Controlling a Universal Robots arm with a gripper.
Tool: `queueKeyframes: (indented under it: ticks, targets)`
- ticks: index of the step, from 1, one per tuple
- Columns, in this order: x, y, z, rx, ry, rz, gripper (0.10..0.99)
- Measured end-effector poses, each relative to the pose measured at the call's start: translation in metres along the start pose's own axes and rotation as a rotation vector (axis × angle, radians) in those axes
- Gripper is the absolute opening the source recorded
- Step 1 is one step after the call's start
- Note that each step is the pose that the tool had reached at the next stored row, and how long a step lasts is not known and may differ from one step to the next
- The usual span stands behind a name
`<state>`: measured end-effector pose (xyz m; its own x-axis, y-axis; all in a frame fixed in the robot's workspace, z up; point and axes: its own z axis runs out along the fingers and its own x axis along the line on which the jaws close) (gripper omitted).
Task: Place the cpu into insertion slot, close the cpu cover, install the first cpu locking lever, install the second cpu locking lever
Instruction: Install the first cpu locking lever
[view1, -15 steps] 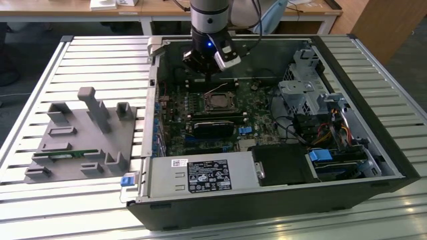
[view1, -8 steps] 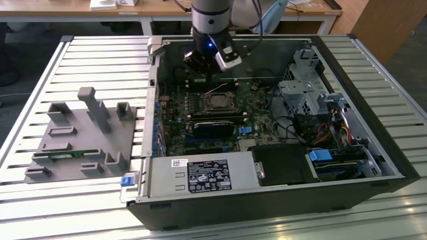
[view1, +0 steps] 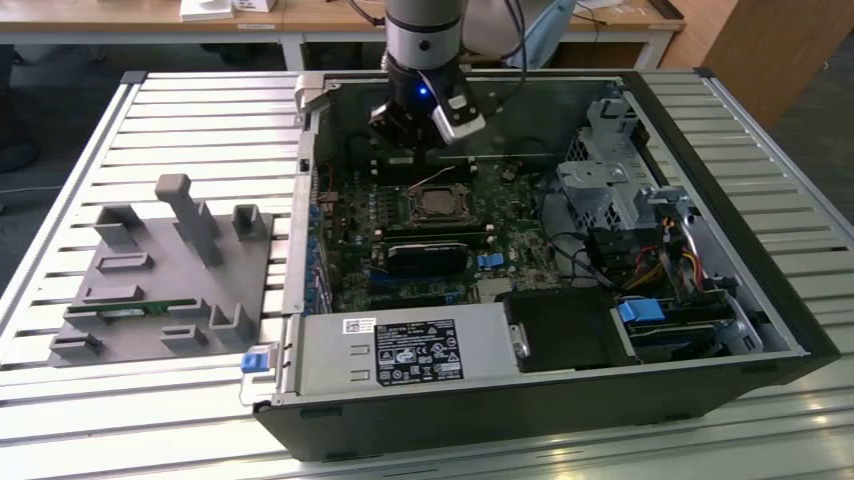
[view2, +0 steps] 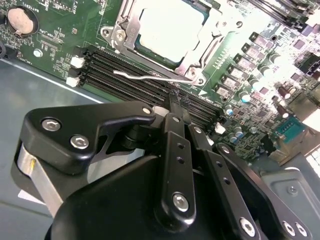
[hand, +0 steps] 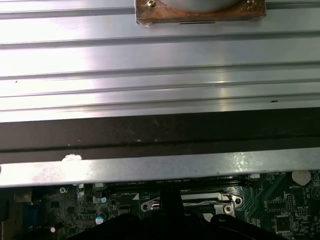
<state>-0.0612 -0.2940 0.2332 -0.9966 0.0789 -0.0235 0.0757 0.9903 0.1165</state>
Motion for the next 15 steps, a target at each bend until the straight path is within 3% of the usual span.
queueKeyframes:
  ticks: [15]
  targets:
    - [-0.0122,0.0035,0.0088,0.0,-0.0001,0.0,0.106]
